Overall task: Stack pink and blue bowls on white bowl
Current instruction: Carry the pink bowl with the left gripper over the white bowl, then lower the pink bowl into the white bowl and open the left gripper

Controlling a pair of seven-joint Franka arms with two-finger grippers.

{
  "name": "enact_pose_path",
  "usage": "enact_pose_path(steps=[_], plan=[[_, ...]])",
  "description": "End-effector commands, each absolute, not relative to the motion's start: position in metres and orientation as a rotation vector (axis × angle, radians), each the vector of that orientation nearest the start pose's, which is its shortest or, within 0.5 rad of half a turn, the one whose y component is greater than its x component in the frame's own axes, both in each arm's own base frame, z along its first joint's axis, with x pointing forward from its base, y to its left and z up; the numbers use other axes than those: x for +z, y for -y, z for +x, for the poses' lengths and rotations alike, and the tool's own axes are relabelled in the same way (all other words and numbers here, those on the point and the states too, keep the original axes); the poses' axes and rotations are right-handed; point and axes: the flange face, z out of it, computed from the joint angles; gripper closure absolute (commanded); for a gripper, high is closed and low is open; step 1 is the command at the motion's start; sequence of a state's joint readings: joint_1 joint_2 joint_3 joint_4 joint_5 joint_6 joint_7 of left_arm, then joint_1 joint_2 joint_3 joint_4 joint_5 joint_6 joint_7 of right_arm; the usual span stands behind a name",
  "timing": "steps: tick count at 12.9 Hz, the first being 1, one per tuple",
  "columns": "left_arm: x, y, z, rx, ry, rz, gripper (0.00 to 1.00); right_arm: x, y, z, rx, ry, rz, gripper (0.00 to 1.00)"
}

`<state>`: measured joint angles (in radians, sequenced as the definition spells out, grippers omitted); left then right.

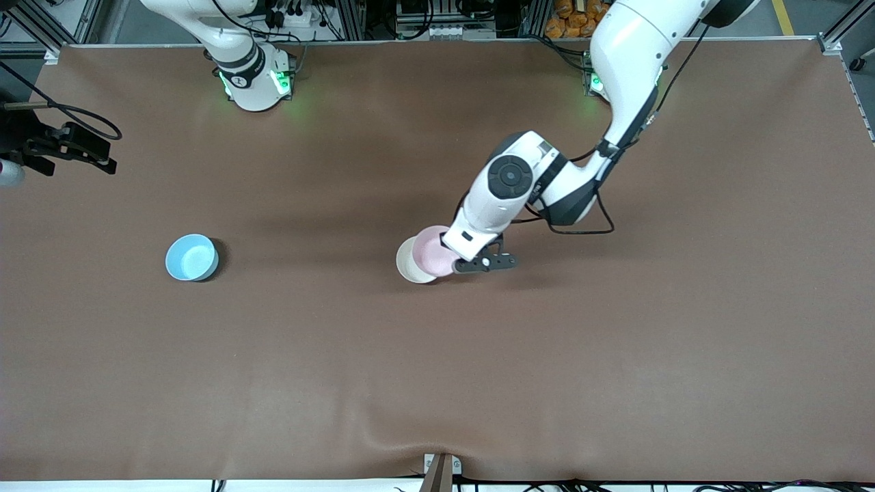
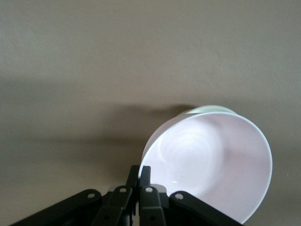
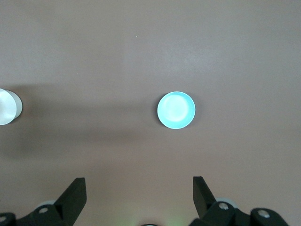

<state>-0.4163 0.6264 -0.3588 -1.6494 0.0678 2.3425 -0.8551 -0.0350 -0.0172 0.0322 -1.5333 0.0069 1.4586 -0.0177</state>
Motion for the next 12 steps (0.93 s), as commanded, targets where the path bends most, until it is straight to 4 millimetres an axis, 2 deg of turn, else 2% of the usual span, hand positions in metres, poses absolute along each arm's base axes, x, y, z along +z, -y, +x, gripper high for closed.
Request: enact_pose_path(steps=[1, 4, 6, 9, 12], plan=[[0.269, 0.472, 0.505, 0.055, 0.157, -3.295, 1.0, 0.644, 0.0, 0.538, 0.083, 0.029, -3.119, 0.0], [0.264, 0.482, 0.496, 0.064, 0.138, -3.294, 1.0, 0.644, 0.0, 0.538, 0.081, 0.029, -3.119, 0.0], [0.261, 0.486, 0.499, 0.051, 0.144, -3.313, 1.0, 0.644, 0.001, 0.538, 0.081, 0.027, -3.119, 0.0], [0.242, 0.489, 0.502, 0.024, 0.16, -3.349, 1.0, 0.644, 0.001, 0.538, 0.081, 0.027, -3.119, 0.0], [0.242, 0.49, 0.506, 0.017, 0.167, -3.355, 1.0, 0.644, 0.0, 0.538, 0.079, 0.029, -3.119, 0.0]])
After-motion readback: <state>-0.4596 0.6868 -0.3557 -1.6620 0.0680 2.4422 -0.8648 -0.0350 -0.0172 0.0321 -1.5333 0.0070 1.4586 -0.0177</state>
